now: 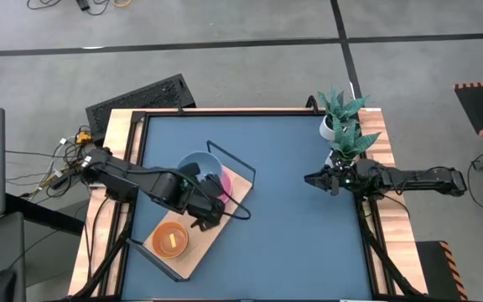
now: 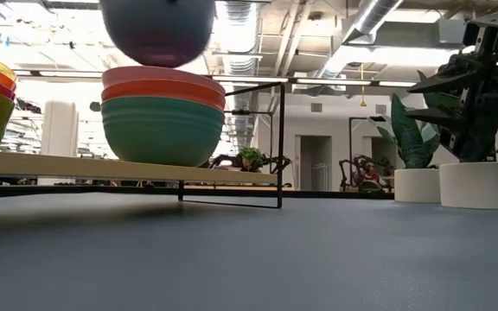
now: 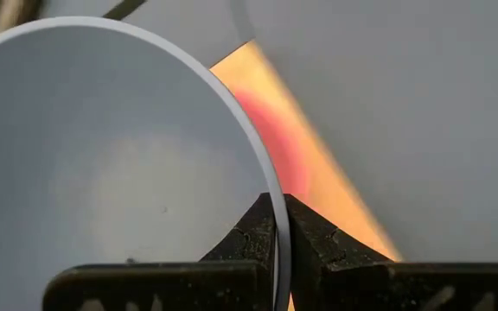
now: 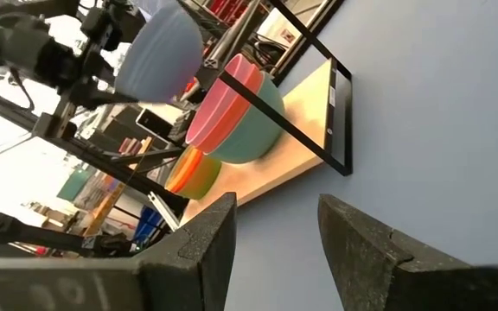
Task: Place and stack bowls onto a shelf
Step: Stack the big blue bowl on top of the big pink bowl on the shelf
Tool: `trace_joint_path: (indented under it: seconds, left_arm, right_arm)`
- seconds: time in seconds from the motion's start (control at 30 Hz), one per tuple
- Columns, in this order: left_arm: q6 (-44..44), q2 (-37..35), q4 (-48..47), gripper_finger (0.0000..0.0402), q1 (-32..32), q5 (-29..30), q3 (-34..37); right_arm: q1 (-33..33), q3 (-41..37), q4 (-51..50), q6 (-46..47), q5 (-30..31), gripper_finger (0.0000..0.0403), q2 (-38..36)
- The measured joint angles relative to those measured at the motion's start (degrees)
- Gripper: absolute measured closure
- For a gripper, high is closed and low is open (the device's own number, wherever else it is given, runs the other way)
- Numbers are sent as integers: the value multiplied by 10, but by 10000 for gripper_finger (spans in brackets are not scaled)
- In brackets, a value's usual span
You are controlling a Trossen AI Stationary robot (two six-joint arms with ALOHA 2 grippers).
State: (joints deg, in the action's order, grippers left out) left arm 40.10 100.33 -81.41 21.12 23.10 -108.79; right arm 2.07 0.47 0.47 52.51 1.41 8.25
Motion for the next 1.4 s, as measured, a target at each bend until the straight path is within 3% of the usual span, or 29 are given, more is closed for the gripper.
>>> trace_joint_path:
  seconds: [0.27, 0.53, 0.97, 1.4]
  left_arm:
    - [-9, 0, 57, 401, -2, 0, 37]
    - [-30, 0, 144, 401, -12, -46, 101]
    - [-61, 2, 142, 401, -36, -75, 108]
    - [-33, 11, 143, 401, -34, -60, 108]
  right_arm:
    - [0, 0, 0, 1, 0, 214, 0]
    - [0, 0, 0, 1, 0, 214, 0]
    - [0, 0, 0, 1, 0, 214, 0]
    - [0, 0, 0, 0, 0, 214, 0]
